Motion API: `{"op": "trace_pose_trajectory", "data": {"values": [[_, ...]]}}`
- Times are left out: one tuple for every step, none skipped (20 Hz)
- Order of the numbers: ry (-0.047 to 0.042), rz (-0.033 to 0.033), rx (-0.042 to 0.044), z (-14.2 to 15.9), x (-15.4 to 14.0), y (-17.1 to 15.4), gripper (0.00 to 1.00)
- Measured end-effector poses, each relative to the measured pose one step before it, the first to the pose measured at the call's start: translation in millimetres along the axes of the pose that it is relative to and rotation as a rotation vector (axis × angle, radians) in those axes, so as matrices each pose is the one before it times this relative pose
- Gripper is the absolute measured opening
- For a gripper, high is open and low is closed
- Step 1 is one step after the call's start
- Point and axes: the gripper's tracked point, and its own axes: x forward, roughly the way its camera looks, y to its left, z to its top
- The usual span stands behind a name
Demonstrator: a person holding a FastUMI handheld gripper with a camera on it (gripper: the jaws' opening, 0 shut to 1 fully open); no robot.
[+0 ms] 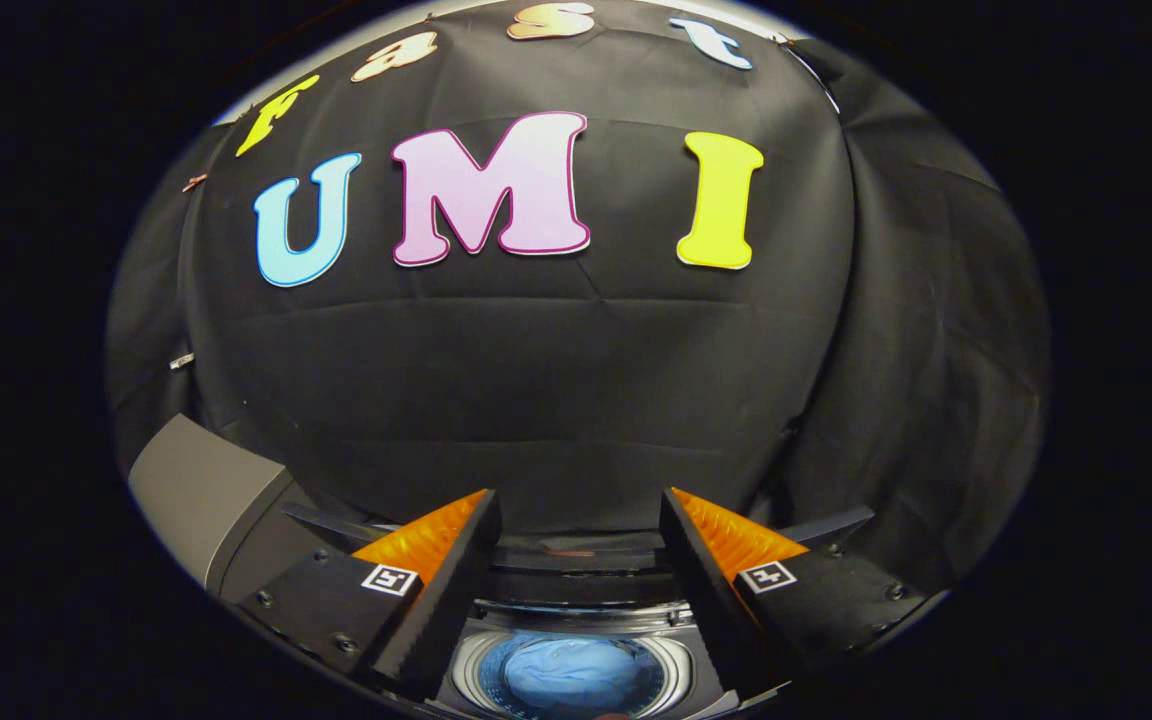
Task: Put the clothes into the washing machine and then close the washing machine lid.
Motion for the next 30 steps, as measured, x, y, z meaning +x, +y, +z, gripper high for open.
{"op": "trace_pose_trajectory", "data": {"values": [[-0.00083,0.00315,-0.00167,-2.06,-4.38,0.16,1.0],[0.00004,0.00322,-0.00045,-1.95,-2.92,-0.29,1.0],[0.00237,0.00263,-0.00073,-1.93,-2.98,0.77,1.0],[0.00187,0.00308,0.00033,-2.35,-3.81,0.06,1.0],[0.002,0.00255,0.00194,-2.9,-3.19,0.69,1.0],[-0.00151,0.00228,-0.00028,-1.87,-3.65,0.21,1.0],[-0.00161,0.00204,-0.0015,-2.7,-3.1,0.2,1.0],[-0.00215,0.00246,-0.00049,-1.93,-3.42,0.1,1.0],[0.00129,0.00238,0.00032,-1.33,-3.0,-0.23,1.0],[0.00333,0.00192,-0.00001,-2.61,-1.59,0.47,1.0],[0.00569,0.0014,0.00078,-1.61,-1.85,-0.23,1.0],[0.00404,0.00227,0.00027,-2.46,-1.08,0.52,1.0],[0.00324,0.00269,-0.00001,-1.23,-1.91,0.3,1.0],[0.00231,0.00338,0.00001,-2.33,-2.63,-0.02,1.0],[0.00251,0.00372,0.00003,-2.29,-2.7,0.23,1.0],[0.00308,0.00381,0.00098,-3.14,-2.82,0.45,1.0],[0.00299,0.00332,0.00176,-3.7,-2.87,0.13,1.0],[0.00288,0.00404,0.00077,-4.05,-3.51,0.6,1.0],[0.00414,0.00369,0.00045,-3.93,-3.0,1.06,1.0],[0.00791,0.0028,0.00078,-6.08,-2.11,0.18,1.0],[0.01151,0.00216,0.00155,-6.27,-2.37,0.32,1.0],[0.01909,0.00282,0.00115,-6.33,-2.6,1.12,1.0],[0.03126,0.00061,-0.00057,-10.47,-1.72,1.12,1.0],[0.04846,-0.01802,-0.01949,-16.15,0.82,-2.28,1.0],[0.06166,-0.01934,-0.0277,-18.48,-1.95,-4.24,1.0],[0.04819,-0.00533,-0.0037,-20.04,0.31,-2.74,1.0],[0.03218,0.0015,0.01882,-18.64,-0.61,2.0,1.0],[0.01925,-0.00145,0.01788,-11.18,2.76,2.74,1.0],[0.00847,-0.00598,0.00525,-4.05,0.83,7.85,0.99],[0.00356,-0.00306,-0.00433,1.44,1.17,-7.53,0.99]]}}
